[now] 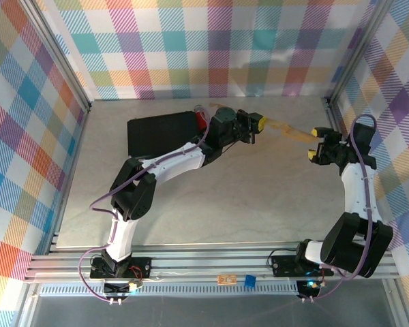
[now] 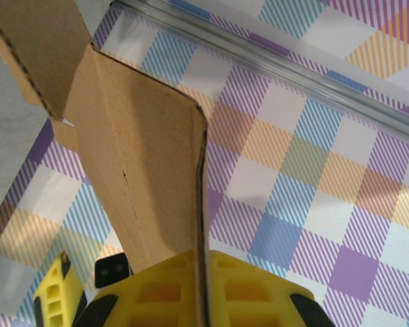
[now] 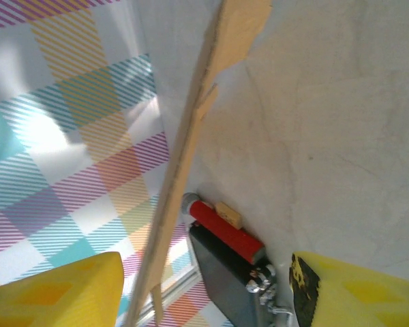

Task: Fold the paper box

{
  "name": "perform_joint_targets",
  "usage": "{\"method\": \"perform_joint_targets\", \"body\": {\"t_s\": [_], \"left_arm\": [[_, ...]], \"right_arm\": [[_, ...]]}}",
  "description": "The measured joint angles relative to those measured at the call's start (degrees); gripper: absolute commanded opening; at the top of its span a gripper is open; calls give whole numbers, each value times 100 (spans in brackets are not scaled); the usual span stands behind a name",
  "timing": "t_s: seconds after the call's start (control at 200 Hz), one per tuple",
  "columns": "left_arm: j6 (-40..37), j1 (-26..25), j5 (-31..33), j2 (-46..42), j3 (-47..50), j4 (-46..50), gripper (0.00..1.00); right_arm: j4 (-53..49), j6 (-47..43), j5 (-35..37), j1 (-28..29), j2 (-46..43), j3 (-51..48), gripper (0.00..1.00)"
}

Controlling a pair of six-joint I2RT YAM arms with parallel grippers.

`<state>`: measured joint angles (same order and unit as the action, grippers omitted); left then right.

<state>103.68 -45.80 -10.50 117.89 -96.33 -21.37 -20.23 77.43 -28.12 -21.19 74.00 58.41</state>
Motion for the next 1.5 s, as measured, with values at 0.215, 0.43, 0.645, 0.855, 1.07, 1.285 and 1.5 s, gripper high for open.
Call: {"method": "perform_joint_targets", "body": {"t_s": [0.215, 0.43, 0.645, 0.855, 1.07, 1.285, 1.5], "left_arm": [[2, 15, -55, 0, 20, -28, 0], [2, 17, -61, 0, 20, -120, 0], [2, 17, -59, -55, 116, -133, 0], [-107, 85, -125, -188, 245, -96, 45], [-997, 531, -278, -1040, 555, 697, 69], [-2614, 1279, 186, -2452, 667, 2520, 69], [-3965, 1528, 859, -3469, 706, 4199, 69]], "right_arm": [[1012, 890, -210, 103, 286, -4, 58], [1515, 1451, -306, 308, 798, -63, 43], [1818, 1777, -278, 446, 918, -72, 8], [1403, 1517, -39, 481, 905, 205, 0], [337, 485, 352, 538, 750, 1668, 0], [-1113, -800, 874, 883, 522, 3300, 0], [-3211, -2026, 1847, 1432, 415, 4868, 0]]}}
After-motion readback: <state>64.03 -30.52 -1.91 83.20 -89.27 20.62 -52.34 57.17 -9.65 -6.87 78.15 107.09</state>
